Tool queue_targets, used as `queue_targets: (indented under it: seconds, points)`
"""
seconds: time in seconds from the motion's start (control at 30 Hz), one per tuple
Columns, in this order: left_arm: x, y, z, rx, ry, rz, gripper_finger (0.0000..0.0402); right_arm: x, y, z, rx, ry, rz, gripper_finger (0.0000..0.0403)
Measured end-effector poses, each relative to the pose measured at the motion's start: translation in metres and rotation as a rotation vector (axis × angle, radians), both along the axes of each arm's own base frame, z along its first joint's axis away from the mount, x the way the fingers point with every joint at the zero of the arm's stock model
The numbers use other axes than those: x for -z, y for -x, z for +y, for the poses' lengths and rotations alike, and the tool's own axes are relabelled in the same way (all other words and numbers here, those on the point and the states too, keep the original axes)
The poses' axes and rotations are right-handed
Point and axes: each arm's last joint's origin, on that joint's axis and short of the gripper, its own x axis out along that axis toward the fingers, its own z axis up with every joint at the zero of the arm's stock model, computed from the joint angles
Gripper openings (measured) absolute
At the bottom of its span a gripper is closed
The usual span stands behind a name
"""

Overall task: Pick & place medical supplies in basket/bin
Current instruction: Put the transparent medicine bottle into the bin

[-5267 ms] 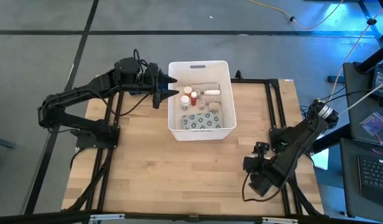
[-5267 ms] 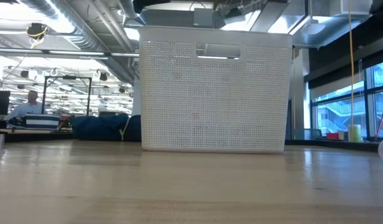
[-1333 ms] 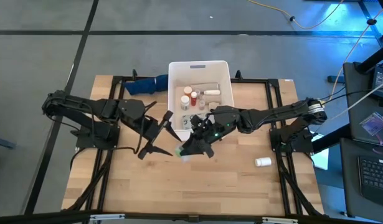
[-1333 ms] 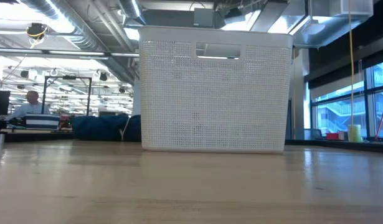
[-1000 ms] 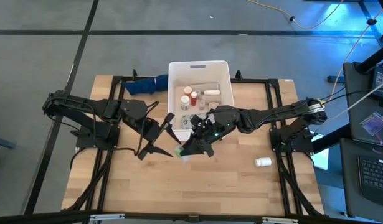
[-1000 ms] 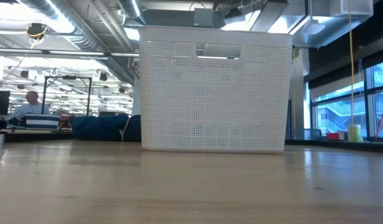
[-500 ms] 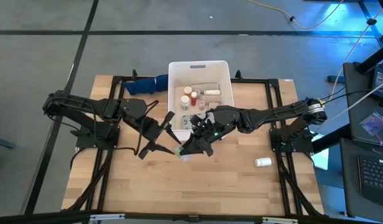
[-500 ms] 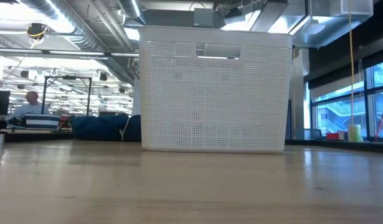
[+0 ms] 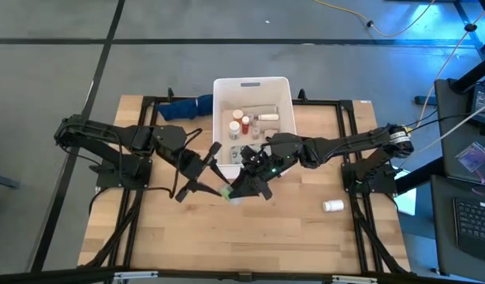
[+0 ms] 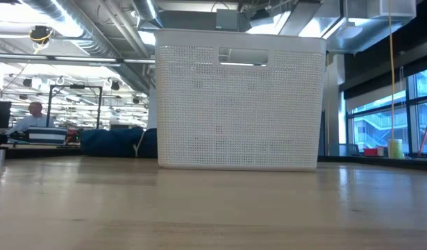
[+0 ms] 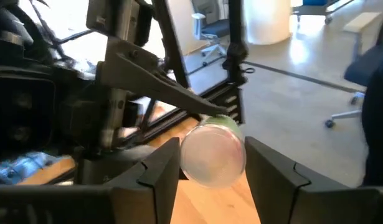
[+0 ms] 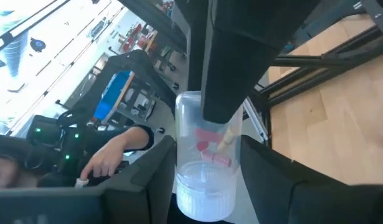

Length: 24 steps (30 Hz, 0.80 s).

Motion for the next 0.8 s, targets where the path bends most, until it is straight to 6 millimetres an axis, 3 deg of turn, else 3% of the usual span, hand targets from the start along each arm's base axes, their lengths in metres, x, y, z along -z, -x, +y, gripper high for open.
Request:
queue_targets:
  seconds: [0.4, 0.63, 0.8]
  points:
    - [0.000, 0.003, -0.001, 0.005, 0.034, 0.033, 0.0156, -0.002, -0.002, -0.015, 0.050, 0.077, -0.058, 0.0285]
    - [-0.019, 0.025, 0.004, -0.025, 0.159, 0.008, 0.0156, -0.021, 0.011, -0.046, 0.227, 0.206, -0.130, 0.0297]
    - [-0.041, 0.044, 0.009, -0.077, 0.333, -0.068, 0.0155, -0.046, 0.034, -0.068, 0.468, 0.473, -0.234, 0.0297]
